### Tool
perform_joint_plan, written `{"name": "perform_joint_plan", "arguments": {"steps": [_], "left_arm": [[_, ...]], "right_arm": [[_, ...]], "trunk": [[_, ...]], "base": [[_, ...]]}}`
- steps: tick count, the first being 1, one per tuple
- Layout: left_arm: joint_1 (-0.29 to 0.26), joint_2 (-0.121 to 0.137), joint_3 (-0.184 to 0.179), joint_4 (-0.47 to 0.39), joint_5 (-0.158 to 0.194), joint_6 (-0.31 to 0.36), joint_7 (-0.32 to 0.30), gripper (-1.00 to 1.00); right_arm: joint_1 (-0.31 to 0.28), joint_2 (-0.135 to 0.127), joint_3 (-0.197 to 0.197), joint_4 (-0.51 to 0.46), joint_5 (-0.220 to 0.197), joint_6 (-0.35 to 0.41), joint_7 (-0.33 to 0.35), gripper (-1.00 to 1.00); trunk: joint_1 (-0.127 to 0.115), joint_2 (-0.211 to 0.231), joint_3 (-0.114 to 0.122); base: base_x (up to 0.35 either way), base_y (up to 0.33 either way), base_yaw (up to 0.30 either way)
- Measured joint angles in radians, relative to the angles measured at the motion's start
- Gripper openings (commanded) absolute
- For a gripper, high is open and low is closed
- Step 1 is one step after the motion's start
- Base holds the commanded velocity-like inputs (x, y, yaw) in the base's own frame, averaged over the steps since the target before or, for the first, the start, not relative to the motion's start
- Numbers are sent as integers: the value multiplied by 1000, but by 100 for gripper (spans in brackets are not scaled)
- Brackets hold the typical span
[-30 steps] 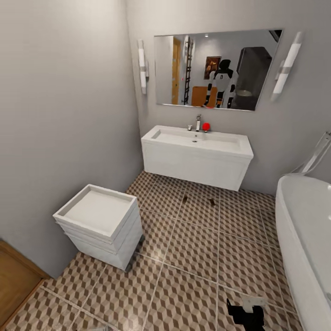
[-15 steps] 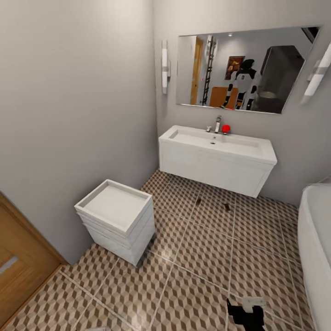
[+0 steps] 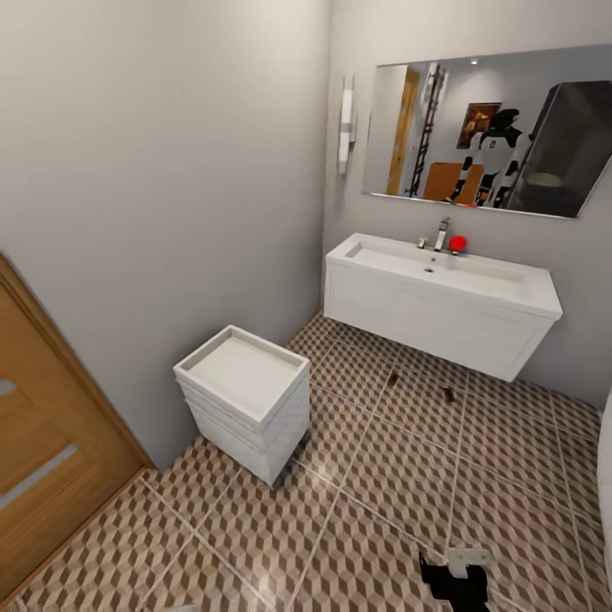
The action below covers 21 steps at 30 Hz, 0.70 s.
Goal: Take the four mousetraps from the cabinet in the bathroom and place them on the bathroom floor. Make sure all four end up on the same floor surface, and ensure that at least two of them are either under or directly next to the same bathroom sink.
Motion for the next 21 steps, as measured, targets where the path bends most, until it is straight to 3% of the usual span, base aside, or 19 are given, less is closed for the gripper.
{"name": "perform_joint_plan", "arguments": {"steps": [21], "left_arm": [[0,0,0,0,0,0,0,100]], "right_arm": [[0,1,0,0,0,0,0,100]], "trunk": [[0,0,0]], "base": [[0,0,250]]}}
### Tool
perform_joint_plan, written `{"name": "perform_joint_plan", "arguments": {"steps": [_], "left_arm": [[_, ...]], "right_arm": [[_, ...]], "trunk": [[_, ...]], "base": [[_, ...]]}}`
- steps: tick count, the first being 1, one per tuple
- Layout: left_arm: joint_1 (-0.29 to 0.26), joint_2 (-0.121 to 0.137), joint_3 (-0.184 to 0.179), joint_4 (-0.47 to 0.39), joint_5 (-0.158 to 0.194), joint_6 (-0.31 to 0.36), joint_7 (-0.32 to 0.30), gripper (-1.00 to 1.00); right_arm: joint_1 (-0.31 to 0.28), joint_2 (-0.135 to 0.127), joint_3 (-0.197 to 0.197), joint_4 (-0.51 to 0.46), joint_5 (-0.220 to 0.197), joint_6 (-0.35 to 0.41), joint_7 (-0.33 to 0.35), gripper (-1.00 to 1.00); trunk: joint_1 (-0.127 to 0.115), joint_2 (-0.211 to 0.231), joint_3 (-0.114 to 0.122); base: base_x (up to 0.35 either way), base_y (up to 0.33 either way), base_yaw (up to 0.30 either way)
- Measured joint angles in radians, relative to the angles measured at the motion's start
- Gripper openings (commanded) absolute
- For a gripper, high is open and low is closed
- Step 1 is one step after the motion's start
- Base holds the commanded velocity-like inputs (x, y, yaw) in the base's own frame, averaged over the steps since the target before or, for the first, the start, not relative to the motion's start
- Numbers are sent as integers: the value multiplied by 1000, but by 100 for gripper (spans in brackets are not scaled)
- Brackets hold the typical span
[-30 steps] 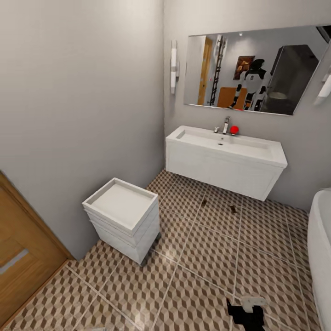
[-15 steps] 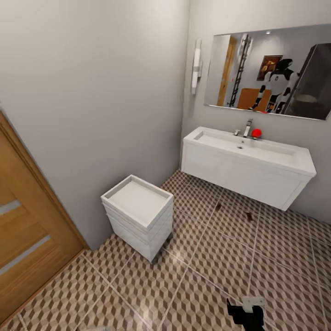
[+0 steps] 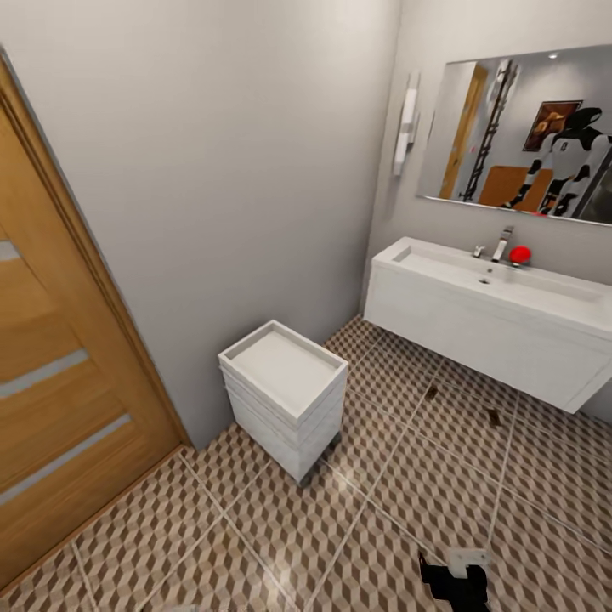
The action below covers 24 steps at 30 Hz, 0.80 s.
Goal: Take the four mousetraps from the cabinet in the bathroom and place them on the bathroom floor. Make sure all four end up on the same floor surface, and ensure that at least two of them are either under or directly next to the same bathroom sink.
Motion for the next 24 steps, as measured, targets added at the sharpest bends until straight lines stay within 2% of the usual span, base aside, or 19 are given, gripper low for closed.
{"name": "perform_joint_plan", "arguments": {"steps": [24], "left_arm": [[0,0,0,0,0,0,0,100]], "right_arm": [[0,0,0,0,0,0,0,100]], "trunk": [[0,0,0]], "base": [[0,0,250]]}}
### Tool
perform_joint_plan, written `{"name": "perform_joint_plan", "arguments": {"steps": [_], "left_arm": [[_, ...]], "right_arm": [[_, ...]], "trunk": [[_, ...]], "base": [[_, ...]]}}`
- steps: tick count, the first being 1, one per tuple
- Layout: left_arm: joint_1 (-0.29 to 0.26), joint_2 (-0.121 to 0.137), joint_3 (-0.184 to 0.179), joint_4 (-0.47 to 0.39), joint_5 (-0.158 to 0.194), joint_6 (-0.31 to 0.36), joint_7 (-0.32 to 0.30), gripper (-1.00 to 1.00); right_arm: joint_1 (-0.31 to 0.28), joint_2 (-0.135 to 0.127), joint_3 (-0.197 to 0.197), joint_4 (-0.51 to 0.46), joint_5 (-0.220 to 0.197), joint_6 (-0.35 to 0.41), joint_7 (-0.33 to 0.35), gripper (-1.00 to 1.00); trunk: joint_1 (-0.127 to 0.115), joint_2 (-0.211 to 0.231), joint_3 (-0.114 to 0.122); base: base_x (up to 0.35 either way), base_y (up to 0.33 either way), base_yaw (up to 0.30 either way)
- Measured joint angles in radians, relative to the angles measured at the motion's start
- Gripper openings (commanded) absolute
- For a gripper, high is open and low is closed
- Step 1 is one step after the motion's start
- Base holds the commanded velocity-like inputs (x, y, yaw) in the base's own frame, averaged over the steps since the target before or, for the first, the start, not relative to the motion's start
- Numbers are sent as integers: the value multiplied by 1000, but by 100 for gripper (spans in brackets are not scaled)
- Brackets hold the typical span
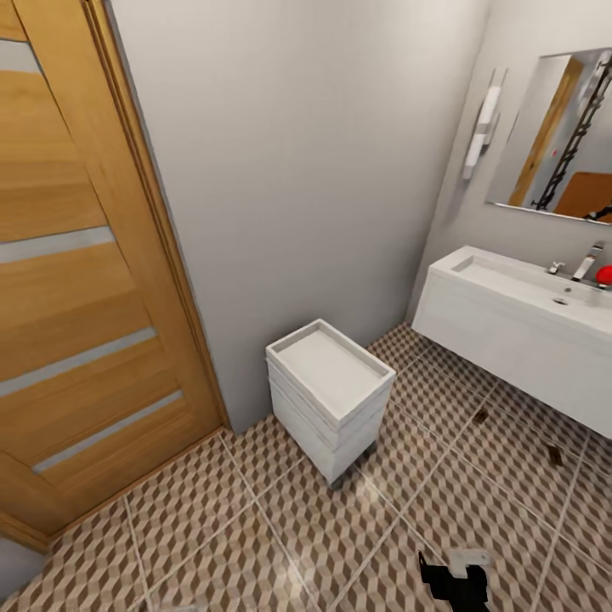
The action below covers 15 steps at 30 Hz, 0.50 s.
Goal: Take the four mousetraps from the cabinet in the bathroom and place them on the bathroom floor. Make sure all four end up on the same floor surface, and ensure that at least two of them are either under or directly next to the same bathroom sink.
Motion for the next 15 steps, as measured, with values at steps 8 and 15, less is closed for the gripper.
{"name": "perform_joint_plan", "arguments": {"steps": [8,15], "left_arm": [[0,0,0,0,0,0,0,100],[0,0,0,0,0,0,0,100]], "right_arm": [[0,0,0,0,0,0,0,100],[0,0,0,0,0,0,0,100]], "trunk": [[0,0,0],[0,0,0]], "base": [[0,0,250],[0,0,250]]}}
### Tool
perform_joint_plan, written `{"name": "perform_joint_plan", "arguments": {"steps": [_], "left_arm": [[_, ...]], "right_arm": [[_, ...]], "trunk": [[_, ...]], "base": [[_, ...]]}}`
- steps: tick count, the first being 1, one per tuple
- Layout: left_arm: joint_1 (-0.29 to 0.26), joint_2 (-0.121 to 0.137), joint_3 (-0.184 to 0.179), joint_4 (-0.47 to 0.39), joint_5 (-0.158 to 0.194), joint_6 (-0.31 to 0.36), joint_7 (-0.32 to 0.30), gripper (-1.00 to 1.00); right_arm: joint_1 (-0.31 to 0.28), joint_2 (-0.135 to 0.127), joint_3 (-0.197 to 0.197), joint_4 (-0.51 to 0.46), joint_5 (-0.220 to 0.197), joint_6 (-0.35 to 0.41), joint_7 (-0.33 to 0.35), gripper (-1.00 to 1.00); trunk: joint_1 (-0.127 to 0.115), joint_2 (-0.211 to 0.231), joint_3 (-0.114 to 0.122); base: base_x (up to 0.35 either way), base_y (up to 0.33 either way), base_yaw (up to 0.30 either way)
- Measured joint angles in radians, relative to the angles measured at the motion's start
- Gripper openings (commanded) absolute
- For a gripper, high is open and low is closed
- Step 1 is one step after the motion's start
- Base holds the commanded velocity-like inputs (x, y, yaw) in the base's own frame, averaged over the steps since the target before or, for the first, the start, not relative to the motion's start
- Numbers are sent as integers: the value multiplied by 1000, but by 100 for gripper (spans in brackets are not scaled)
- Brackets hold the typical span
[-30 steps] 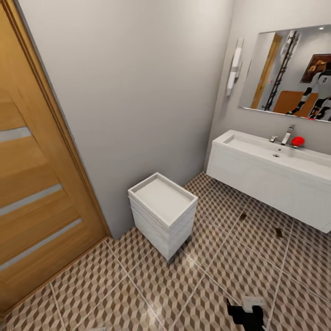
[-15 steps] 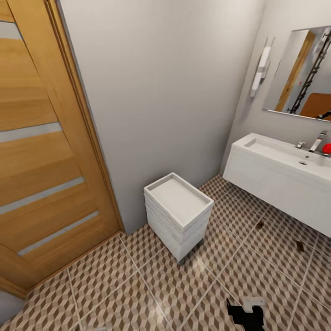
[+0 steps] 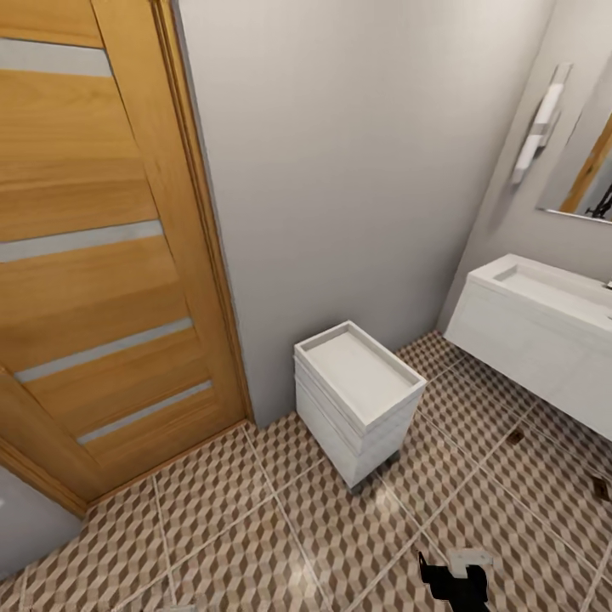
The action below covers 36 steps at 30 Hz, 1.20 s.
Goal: Take the four mousetraps from the cabinet in the bathroom and place them on the bathroom floor. Make sure all four end up on the same floor surface, and ensure that at least two of them are either under or directly next to the same bathroom sink.
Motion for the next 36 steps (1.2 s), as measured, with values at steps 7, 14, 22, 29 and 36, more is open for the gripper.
{"name": "perform_joint_plan", "arguments": {"steps": [7,14,22,29,36], "left_arm": [[0,0,0,0,0,0,0,100],[0,0,0,0,0,0,0,100],[0,0,0,0,0,0,0,100],[0,0,0,0,0,0,0,100],[0,0,0,0,0,0,0,100]], "right_arm": [[0,0,0,0,0,0,0,100],[0,0,0,0,0,0,0,100],[0,1,0,0,0,0,0,100],[0,2,0,0,0,1,0,100],[0,4,0,0,0,1,0,100]], "trunk": [[0,0,0],[0,0,0],[0,0,0],[0,0,0],[0,0,0]], "base": [[0,0,250],[0,0,250],[0,0,250],[0,0,250],[0,0,250]]}}
